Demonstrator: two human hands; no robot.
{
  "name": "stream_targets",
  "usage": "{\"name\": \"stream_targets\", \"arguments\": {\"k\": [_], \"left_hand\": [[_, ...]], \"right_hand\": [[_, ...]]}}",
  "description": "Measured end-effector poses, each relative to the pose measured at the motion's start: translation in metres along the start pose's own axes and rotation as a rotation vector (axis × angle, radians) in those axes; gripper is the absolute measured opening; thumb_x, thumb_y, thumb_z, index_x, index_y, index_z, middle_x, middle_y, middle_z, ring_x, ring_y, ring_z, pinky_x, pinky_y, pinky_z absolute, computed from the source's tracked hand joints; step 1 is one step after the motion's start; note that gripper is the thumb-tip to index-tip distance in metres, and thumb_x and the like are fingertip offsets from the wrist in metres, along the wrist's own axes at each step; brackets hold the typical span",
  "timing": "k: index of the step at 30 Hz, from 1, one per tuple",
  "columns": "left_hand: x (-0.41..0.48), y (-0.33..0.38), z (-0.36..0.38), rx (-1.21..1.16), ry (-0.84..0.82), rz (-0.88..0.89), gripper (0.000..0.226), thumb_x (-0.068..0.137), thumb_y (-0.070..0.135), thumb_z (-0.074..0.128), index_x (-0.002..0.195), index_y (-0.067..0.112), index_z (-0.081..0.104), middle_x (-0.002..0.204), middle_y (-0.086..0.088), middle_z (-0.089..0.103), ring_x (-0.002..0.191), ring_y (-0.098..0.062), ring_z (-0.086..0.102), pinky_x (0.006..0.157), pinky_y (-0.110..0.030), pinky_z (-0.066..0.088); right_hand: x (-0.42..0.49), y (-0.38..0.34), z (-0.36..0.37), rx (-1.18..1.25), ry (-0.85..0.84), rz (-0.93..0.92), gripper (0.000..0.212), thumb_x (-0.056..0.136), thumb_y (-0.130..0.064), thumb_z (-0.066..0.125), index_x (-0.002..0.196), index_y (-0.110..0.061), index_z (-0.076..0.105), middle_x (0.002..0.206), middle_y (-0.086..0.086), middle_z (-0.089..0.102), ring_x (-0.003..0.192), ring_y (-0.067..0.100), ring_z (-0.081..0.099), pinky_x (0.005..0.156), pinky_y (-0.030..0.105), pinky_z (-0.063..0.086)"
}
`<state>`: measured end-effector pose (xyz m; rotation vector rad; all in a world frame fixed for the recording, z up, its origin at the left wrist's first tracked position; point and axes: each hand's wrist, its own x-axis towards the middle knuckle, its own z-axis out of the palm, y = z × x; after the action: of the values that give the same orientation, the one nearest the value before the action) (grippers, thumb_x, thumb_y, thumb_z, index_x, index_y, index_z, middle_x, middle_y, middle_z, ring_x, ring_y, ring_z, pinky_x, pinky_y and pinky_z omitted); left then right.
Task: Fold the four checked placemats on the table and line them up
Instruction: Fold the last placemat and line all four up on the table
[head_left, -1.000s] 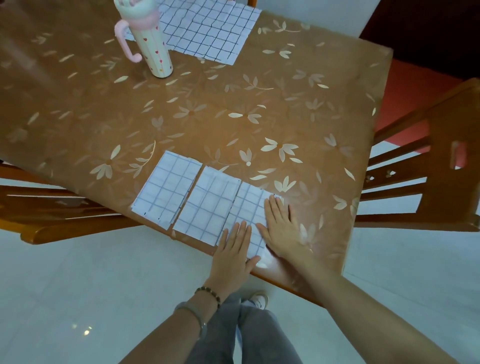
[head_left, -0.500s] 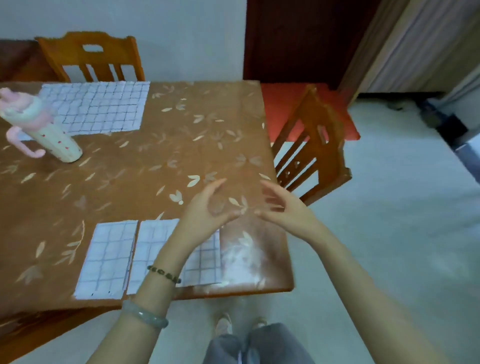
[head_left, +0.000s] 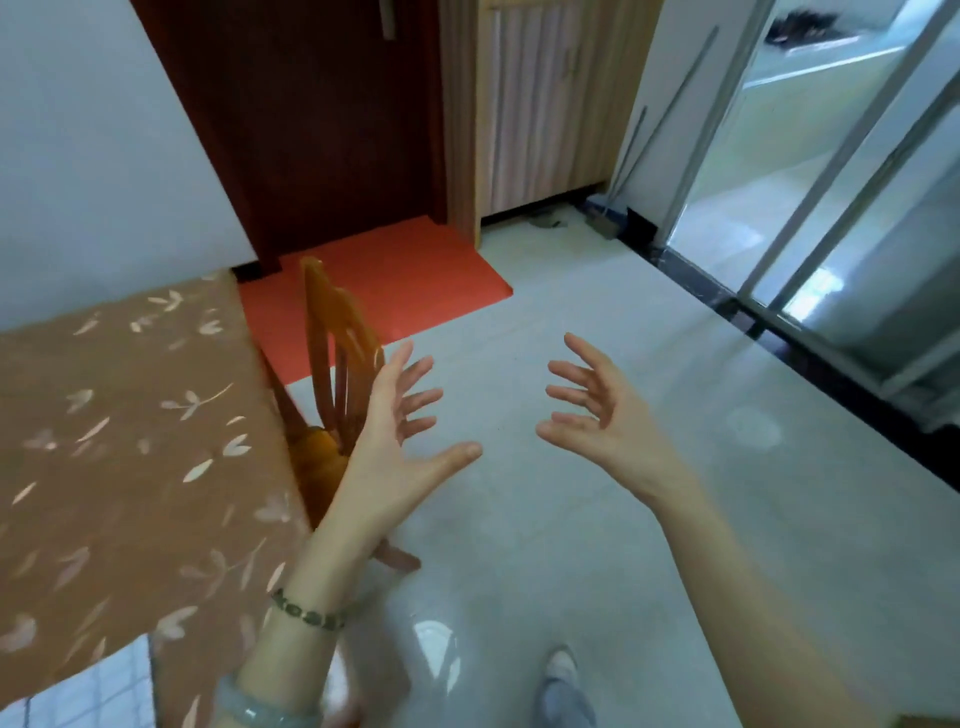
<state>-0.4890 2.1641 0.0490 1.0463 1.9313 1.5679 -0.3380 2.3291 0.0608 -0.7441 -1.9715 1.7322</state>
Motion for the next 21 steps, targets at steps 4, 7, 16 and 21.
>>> {"name": "stream_targets", "arguments": {"k": [4, 7, 16, 21], "left_hand": [[0.051, 0.009, 0.078, -0.021, 0.017, -0.012, 0.106, 0.063, 0.037, 0.079, 0.147, 0.039, 0.015, 0.143, 0.015, 0.038, 0.121, 0.001, 0.049, 0.099, -0.021, 0.045], [0.082, 0.014, 0.116, -0.020, 0.039, -0.032, 0.105, 0.062, 0.039, 0.079, 0.145, 0.043, 0.015, 0.142, 0.016, 0.037, 0.121, 0.002, 0.049, 0.097, -0.019, 0.045], [0.180, -0.005, 0.143, 0.014, 0.159, -0.070, 0.102, 0.071, 0.025, 0.081, 0.149, 0.037, 0.016, 0.136, 0.025, 0.036, 0.116, 0.013, 0.047, 0.086, -0.006, 0.043], [0.250, -0.031, 0.129, 0.016, 0.232, -0.084, 0.100, 0.069, 0.030, 0.080, 0.147, 0.038, 0.018, 0.135, 0.023, 0.038, 0.113, 0.015, 0.048, 0.083, -0.005, 0.044]], "right_hand": [[0.040, 0.010, -0.078, -0.037, -0.023, -0.005, 0.085, 0.074, -0.006, 0.078, 0.140, -0.038, 0.033, 0.136, -0.004, 0.048, 0.118, 0.007, 0.054, 0.096, 0.029, 0.049], [0.066, 0.013, -0.123, -0.044, -0.034, -0.001, 0.084, 0.075, -0.006, 0.077, 0.138, -0.041, 0.034, 0.136, -0.005, 0.048, 0.119, 0.006, 0.053, 0.096, 0.029, 0.048], [0.171, 0.025, -0.176, -0.039, -0.105, 0.008, 0.083, 0.075, -0.007, 0.078, 0.138, -0.039, 0.035, 0.135, -0.005, 0.050, 0.119, 0.008, 0.054, 0.098, 0.034, 0.048], [0.255, 0.032, -0.168, -0.044, -0.172, -0.002, 0.083, 0.076, -0.006, 0.077, 0.138, -0.039, 0.034, 0.136, -0.003, 0.048, 0.120, 0.009, 0.052, 0.097, 0.031, 0.048]]}}
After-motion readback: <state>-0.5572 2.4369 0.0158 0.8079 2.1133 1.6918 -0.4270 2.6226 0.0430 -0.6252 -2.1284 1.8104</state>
